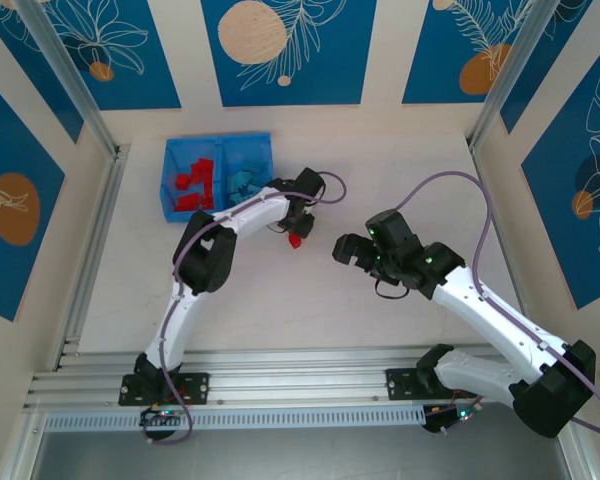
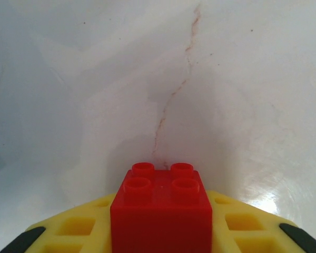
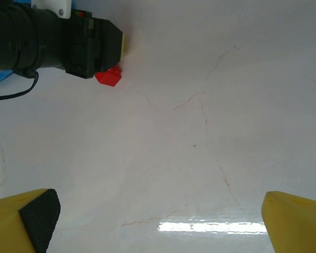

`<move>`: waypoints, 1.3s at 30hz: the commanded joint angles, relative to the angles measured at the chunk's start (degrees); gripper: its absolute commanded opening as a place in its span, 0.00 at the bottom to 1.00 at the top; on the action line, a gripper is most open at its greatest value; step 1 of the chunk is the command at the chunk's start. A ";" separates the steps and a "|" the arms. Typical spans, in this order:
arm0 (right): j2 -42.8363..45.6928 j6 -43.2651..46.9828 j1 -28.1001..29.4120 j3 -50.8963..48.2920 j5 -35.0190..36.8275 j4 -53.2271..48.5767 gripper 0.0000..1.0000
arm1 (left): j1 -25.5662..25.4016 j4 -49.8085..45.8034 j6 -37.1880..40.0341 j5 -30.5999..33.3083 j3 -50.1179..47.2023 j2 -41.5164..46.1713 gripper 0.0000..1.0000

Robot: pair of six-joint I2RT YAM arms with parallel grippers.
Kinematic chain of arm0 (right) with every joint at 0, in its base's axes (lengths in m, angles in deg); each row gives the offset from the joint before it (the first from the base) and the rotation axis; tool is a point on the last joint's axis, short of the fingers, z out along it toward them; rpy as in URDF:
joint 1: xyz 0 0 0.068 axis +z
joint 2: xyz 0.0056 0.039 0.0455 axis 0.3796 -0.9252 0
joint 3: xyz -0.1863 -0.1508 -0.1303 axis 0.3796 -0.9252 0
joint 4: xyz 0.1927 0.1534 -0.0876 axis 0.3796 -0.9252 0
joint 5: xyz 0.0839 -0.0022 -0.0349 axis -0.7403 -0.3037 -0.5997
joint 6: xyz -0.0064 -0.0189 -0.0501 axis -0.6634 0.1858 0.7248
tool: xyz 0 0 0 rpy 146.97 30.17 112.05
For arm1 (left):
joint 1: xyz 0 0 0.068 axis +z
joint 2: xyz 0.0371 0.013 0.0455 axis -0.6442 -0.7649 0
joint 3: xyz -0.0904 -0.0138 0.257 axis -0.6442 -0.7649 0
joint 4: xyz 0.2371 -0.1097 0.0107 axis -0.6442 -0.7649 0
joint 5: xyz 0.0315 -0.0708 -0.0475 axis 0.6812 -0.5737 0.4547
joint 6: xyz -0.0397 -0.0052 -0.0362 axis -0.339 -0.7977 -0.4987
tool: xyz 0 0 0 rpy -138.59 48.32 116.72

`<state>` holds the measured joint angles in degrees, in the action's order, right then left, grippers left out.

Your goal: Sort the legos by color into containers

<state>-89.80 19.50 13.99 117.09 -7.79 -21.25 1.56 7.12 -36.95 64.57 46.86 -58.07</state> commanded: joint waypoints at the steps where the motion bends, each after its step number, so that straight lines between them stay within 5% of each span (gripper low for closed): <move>1: -0.07 0.17 0.71 1.50 -2.47 2.23 1.00 | -0.20 -2.50 -1.40 -2.51 0.56 4.43 0.31; 7: -0.17 2.23 0.93 1.76 -3.84 5.77 1.00 | 0.28 -4.05 -4.01 -3.81 4.81 11.37 0.28; 13: -2.05 3.22 0.80 3.28 -3.44 6.01 1.00 | 3.67 -5.69 -4.29 2.25 7.22 18.12 0.27; 23: -4.53 2.62 0.80 5.08 -3.57 4.30 1.00 | 24.71 -9.45 -6.79 8.50 6.05 23.37 0.26; 30: -6.83 3.98 0.55 7.19 -4.79 4.40 1.00 | 35.69 -13.07 -8.05 3.34 11.36 16.13 0.28; 39: -10.19 4.47 0.46 10.79 -6.02 3.82 1.00 | 37.80 -15.49 -8.79 -0.86 13.27 7.91 0.45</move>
<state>-99.57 23.19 14.49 125.90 -12.67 -16.60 39.02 -5.67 -44.88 65.82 58.79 -49.13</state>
